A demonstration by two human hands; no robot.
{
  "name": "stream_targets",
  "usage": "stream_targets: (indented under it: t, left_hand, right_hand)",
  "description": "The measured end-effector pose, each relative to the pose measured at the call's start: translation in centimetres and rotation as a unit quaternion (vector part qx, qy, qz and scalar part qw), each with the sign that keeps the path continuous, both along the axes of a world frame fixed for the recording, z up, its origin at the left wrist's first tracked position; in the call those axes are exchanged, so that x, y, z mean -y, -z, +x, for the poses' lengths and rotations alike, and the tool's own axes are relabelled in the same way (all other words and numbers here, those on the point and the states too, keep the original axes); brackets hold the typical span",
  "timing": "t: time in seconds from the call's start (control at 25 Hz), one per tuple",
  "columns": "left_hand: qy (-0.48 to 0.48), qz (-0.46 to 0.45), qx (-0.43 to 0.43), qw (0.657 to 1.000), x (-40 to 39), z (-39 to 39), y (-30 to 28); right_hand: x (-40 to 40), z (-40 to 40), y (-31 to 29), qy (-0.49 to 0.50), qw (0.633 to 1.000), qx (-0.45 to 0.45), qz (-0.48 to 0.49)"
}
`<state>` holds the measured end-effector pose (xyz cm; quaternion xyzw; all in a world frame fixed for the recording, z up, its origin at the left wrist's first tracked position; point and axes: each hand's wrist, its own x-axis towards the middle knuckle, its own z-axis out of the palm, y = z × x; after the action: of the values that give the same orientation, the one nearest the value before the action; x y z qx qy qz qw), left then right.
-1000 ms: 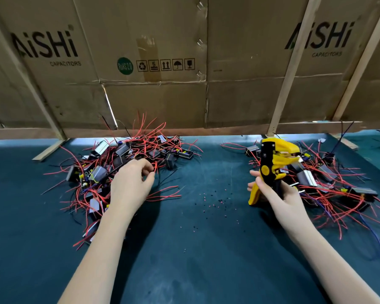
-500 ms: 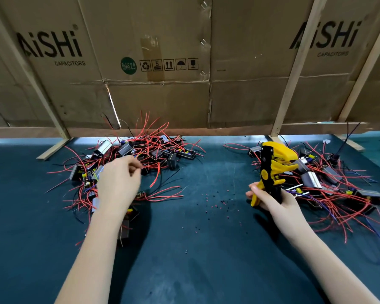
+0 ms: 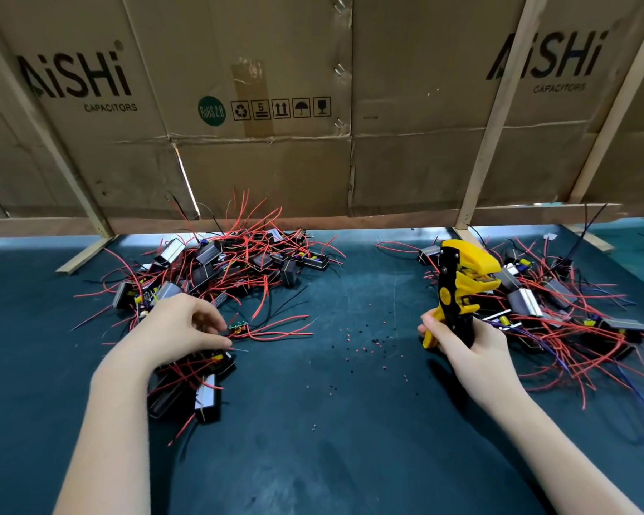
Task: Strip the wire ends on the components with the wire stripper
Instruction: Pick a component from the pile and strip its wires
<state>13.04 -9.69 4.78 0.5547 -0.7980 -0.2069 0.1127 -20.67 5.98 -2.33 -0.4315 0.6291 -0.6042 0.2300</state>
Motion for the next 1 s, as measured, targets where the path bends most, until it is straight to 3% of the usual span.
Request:
stream_targets:
  t: [0.36, 0.76, 1.0]
  left_hand:
    - [0.006, -0.135, -0.045, 0.99, 0.1, -1.1, 0.2]
    - [0.077, -0.135, 0.086, 0.984, -0.4, -3.9, 1.4]
    - [0.077, -0.146, 0.023, 0.986, -0.8, -4.1, 1.0]
  right_hand:
    - [0.1, -0.6, 0.3, 0.003, 1.0, 0.006, 0.006]
    - [-0.3, -0.2, -0.3, 0.005, 1.0, -0.02, 0.023]
    - [-0.5, 0.0, -0.8, 0.012, 0.999, -0.015, 0.033]
